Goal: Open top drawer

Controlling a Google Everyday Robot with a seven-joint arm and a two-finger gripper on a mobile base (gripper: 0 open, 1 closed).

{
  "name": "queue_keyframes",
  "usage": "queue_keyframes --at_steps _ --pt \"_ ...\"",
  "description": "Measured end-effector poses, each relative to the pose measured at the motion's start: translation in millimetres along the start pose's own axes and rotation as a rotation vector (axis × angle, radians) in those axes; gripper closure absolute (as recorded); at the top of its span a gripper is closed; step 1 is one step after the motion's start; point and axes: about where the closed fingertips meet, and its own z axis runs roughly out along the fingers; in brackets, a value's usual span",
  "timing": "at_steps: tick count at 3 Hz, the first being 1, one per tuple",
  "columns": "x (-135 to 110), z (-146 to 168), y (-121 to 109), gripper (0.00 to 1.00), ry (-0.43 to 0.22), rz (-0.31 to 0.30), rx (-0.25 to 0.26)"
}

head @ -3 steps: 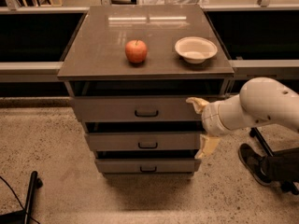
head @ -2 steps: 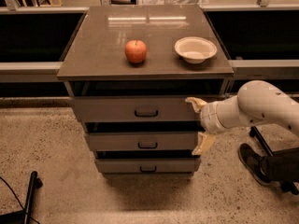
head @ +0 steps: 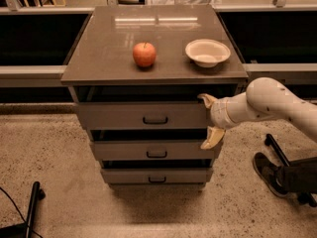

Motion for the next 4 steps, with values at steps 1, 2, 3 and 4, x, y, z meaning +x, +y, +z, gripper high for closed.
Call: queue_keyframes --at_steps 1,2,3,4 --pt "13 12 -18 0.00 0.032 0.028 -0.004" --pt "26 26 -29 0.03 0.072 0.064 -0.028" --pt "34 31 -32 0.08 0.094 0.083 -0.045" --pt "24 23 -28 0.15 0.119 0.056 -0.062"
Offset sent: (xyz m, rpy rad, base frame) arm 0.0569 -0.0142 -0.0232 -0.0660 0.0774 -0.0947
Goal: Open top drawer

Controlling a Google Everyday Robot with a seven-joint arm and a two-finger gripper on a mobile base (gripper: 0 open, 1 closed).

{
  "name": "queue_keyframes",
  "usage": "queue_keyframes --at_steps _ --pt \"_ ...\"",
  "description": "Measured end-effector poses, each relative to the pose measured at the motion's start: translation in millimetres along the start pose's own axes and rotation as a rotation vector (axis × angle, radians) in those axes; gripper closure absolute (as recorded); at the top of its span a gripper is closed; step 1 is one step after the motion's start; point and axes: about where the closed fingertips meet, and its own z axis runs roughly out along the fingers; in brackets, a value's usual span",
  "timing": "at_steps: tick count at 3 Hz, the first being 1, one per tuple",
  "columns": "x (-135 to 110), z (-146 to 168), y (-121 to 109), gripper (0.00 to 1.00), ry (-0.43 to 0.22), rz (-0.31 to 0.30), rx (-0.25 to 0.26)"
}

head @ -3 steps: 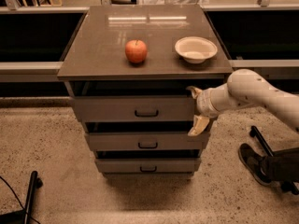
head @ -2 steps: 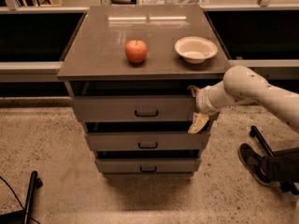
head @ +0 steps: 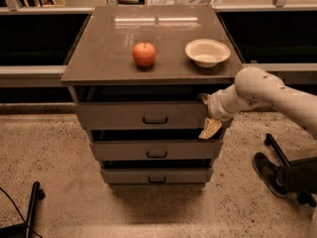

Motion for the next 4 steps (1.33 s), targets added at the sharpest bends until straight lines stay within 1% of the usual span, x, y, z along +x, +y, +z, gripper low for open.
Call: queue_keyframes --at_steps 1,2,3,4 --pt "-16 -13 16 0.19 0.047 -0.053 -0.025" --pt "-32 -22 38 0.21 0.085 -0.109 -0.084" --pt "-38 -25 60 0.22 0.099 -0.134 -0.143" --pt "-34 -30 81 0.20 0.093 -0.122 -0.184"
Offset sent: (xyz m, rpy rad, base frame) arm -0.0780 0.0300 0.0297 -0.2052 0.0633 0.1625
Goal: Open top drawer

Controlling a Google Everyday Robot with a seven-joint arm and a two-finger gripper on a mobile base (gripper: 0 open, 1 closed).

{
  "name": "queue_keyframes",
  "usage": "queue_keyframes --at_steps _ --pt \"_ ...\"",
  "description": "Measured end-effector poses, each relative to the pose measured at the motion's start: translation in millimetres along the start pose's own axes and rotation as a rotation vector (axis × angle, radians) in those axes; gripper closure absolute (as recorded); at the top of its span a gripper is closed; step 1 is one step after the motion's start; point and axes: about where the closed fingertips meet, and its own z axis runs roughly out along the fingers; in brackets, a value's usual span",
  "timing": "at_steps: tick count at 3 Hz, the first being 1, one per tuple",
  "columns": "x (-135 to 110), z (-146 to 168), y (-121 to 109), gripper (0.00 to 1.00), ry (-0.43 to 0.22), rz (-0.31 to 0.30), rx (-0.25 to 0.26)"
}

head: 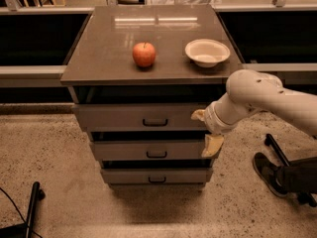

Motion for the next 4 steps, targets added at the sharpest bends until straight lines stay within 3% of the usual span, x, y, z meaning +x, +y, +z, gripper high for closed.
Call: queue_keyframes --at_steps 1,3,4 --pt "5 -6 11 0.02 -0.032 0.024 -0.010" --pt "21 -28 -17 0.00 -0.124 0.066 0.077" --pt "25 -24 -41 0.00 -0.095 0.079 0.105"
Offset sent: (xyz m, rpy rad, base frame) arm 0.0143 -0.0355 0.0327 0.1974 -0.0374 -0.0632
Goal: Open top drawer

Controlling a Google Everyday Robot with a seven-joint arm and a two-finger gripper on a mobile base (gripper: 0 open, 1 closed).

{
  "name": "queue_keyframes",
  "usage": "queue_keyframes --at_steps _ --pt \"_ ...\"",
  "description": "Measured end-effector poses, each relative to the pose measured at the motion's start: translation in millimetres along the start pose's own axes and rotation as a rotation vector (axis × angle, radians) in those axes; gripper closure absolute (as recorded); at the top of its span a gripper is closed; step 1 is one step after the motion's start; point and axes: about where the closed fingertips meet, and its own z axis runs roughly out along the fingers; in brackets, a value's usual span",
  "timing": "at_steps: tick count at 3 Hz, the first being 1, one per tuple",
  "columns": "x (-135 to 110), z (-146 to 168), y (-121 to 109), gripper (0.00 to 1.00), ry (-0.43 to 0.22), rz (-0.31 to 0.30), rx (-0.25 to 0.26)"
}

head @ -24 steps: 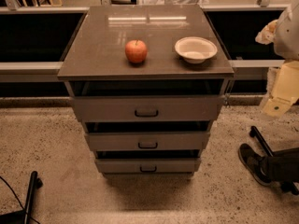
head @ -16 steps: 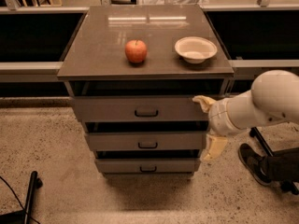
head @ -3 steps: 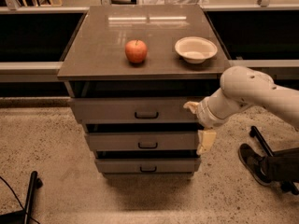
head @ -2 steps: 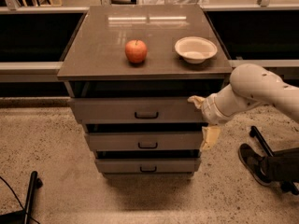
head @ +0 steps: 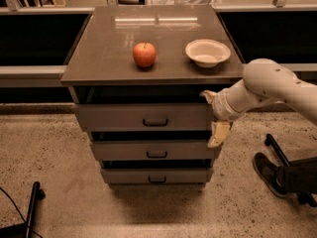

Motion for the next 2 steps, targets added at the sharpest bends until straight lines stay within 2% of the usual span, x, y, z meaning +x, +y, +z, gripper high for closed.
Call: queue_keyframes --at_steps 1,2 --pt "5 22 -12 0.00 0.043 0.021 -0.009" --pt "13 38 -13 0.05 0.065 0.048 -0.033"
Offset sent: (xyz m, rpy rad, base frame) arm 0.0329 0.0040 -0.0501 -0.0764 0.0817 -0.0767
